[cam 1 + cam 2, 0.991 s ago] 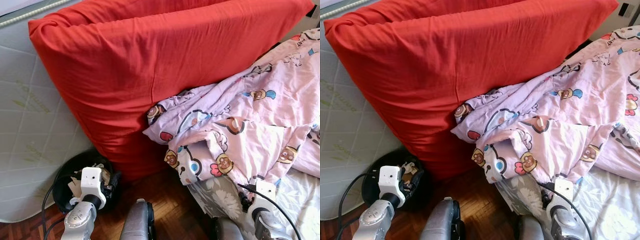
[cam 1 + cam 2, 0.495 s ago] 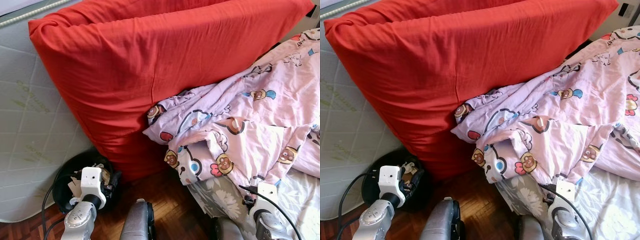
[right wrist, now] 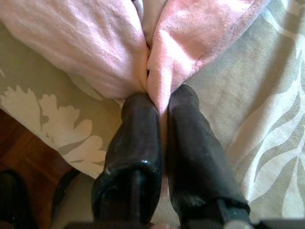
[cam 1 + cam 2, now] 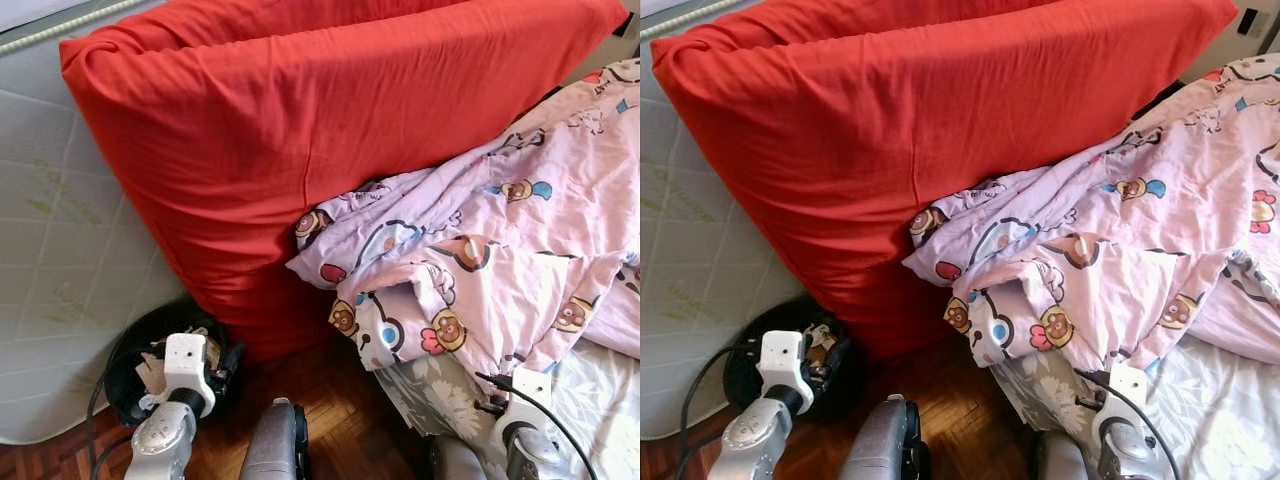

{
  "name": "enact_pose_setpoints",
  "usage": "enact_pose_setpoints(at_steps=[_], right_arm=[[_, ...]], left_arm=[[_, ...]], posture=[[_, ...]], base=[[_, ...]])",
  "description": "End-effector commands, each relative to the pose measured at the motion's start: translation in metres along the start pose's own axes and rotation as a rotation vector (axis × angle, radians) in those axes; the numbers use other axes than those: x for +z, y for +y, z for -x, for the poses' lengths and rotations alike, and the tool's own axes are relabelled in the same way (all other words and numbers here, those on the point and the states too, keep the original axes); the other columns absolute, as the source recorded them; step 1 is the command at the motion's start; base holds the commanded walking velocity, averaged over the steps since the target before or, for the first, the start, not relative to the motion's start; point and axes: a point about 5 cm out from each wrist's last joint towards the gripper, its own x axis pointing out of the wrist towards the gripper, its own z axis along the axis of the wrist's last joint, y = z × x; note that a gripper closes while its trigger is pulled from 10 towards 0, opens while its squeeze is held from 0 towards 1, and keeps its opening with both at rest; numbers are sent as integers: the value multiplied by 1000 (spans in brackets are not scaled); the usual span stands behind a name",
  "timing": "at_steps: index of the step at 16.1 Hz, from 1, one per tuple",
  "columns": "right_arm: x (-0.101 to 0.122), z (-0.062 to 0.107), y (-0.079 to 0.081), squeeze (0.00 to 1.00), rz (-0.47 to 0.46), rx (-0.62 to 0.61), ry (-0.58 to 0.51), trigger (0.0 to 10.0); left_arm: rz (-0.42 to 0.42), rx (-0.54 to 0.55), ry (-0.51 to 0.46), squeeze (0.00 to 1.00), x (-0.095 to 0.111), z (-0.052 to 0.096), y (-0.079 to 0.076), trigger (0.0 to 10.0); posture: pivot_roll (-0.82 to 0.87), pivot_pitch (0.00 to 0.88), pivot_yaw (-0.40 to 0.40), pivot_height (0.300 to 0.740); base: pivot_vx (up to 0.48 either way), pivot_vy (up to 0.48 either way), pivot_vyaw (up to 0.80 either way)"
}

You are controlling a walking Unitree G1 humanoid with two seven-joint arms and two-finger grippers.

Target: Clean up the room

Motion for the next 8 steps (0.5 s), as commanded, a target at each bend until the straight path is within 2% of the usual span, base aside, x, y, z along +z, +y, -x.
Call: enact_pose_setpoints(at_steps=[1, 8], right_arm=[[-13, 3, 0, 0, -15, 3, 30, 0], [-3, 3, 3, 0, -69, 15, -72, 0]], left_arm=[[6, 26, 30, 0, -6, 2, 4, 10000], [24, 40, 28, 0, -5, -9, -1, 10000]], posture=[[150, 113, 103, 621], [106, 45, 74, 621]], base=[[0, 0, 0], [0, 0, 0]])
